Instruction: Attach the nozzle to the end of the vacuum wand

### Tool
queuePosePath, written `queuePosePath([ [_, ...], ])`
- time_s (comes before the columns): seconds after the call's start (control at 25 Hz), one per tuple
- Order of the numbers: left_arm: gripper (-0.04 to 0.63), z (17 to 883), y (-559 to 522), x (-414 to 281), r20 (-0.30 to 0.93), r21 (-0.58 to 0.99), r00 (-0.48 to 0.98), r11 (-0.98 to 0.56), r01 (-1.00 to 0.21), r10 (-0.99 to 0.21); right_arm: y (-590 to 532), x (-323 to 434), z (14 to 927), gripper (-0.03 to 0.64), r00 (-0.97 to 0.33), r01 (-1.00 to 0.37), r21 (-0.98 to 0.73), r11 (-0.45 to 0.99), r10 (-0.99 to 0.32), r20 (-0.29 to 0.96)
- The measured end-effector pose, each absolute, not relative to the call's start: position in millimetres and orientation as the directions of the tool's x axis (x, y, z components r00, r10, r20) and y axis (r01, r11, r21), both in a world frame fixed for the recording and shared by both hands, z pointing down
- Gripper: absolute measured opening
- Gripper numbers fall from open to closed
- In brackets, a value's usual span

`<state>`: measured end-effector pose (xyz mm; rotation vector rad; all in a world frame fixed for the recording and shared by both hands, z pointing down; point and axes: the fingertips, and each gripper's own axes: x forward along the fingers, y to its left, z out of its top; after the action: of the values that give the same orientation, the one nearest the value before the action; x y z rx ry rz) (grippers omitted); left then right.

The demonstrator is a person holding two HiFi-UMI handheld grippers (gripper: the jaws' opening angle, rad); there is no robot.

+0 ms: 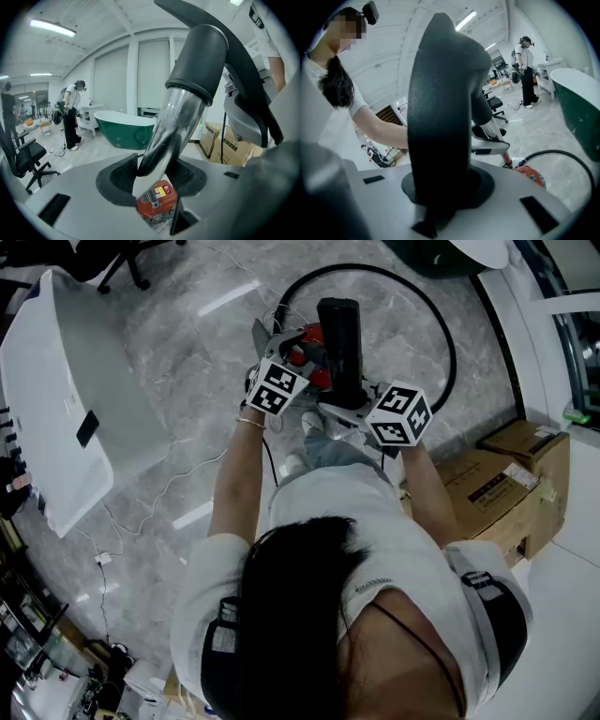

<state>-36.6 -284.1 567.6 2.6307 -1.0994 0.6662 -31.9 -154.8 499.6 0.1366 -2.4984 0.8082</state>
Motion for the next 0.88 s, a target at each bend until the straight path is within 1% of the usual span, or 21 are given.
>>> queuePosePath([
  [0.16,0.181,567.1,-284.7,-38.0,0.474,0.024,0.617,-0.691,-0.722,-0.628,-155.7,-31.5,502.5,0.064,-0.893,-0.210,-0.574,0.791,0.083,0.442],
  [0.32,0.181,568.6,-283.5,-40.9,0.484,0.028,0.616,-0.692,-0.721,-0.622,-155.5,-33.7,501.3,0.066,-0.904,-0.192,-0.596,0.779,0.096,0.417],
  [0.88,0.181,567.2,-282.4,-45.8,0.493,0.004,0.609,-0.698,-0.716,-0.622,-156.0,-38.1,503.9,0.086,-0.919,-0.204,-0.657,0.726,0.090,0.384],
])
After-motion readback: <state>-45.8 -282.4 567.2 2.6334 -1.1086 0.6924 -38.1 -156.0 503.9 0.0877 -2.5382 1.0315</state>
